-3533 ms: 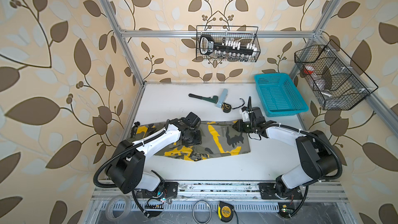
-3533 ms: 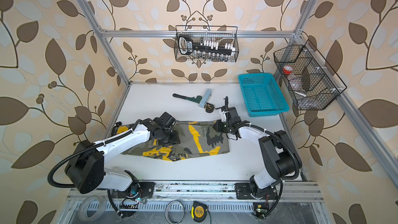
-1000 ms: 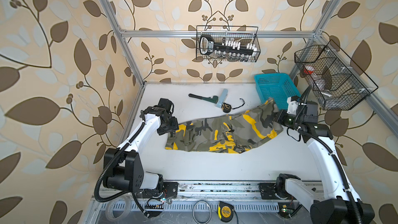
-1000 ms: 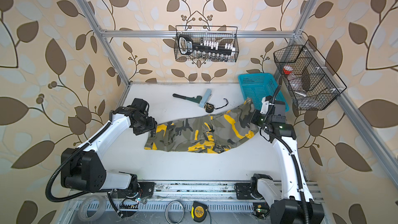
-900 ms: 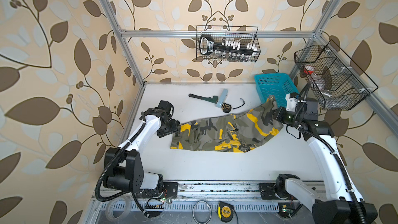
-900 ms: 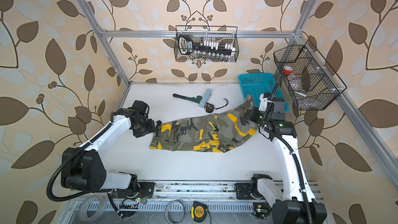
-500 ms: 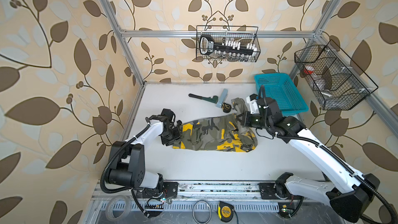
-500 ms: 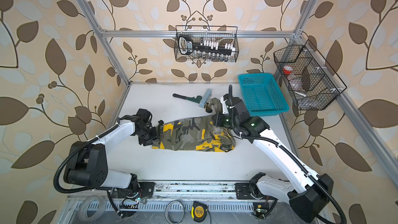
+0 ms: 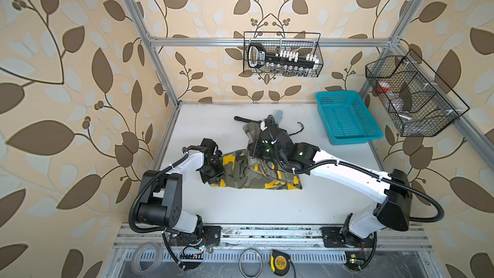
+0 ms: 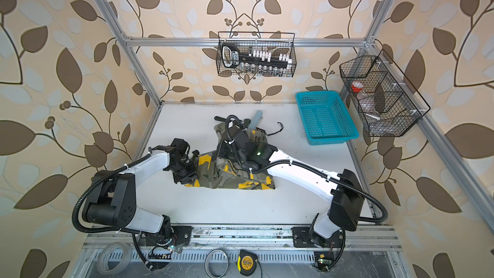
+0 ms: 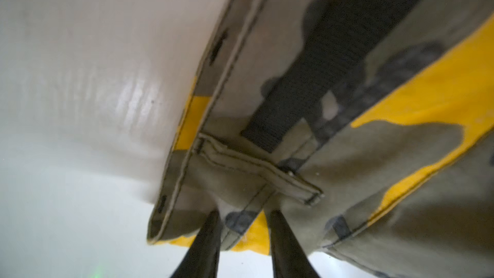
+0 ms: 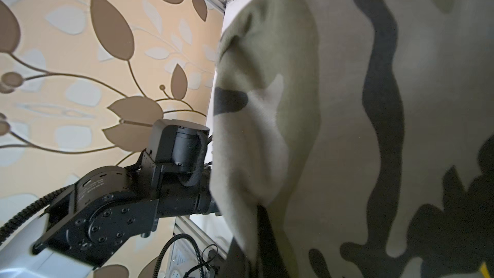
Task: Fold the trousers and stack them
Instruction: 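Fold the lifted end over toward the left gripper with the right gripper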
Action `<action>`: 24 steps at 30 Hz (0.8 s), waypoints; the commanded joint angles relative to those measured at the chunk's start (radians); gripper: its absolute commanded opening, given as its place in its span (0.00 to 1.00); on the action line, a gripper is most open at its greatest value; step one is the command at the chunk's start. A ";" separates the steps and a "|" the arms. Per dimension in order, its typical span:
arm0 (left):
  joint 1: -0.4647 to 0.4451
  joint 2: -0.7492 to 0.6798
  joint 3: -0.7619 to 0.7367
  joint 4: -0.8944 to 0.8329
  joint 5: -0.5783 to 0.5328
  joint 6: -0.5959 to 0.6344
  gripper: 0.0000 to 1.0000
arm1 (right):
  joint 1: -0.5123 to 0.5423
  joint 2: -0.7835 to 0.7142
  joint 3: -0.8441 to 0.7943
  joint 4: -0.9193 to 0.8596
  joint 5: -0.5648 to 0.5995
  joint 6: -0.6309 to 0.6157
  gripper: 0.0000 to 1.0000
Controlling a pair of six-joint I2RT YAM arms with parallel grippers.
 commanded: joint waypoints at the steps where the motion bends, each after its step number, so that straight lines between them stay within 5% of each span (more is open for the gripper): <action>1: -0.004 0.029 -0.010 -0.013 0.000 -0.027 0.31 | 0.040 0.065 0.072 0.113 0.029 0.055 0.00; 8: -0.004 -0.028 0.003 -0.022 0.000 -0.047 0.31 | 0.085 0.201 0.121 0.155 -0.013 0.092 0.00; 17: 0.001 -0.254 0.058 -0.190 -0.177 -0.055 0.35 | 0.096 0.315 0.127 0.147 0.035 0.093 0.00; 24: 0.004 -0.343 0.120 -0.265 -0.248 -0.056 0.40 | 0.107 0.349 0.156 0.081 0.179 0.046 0.06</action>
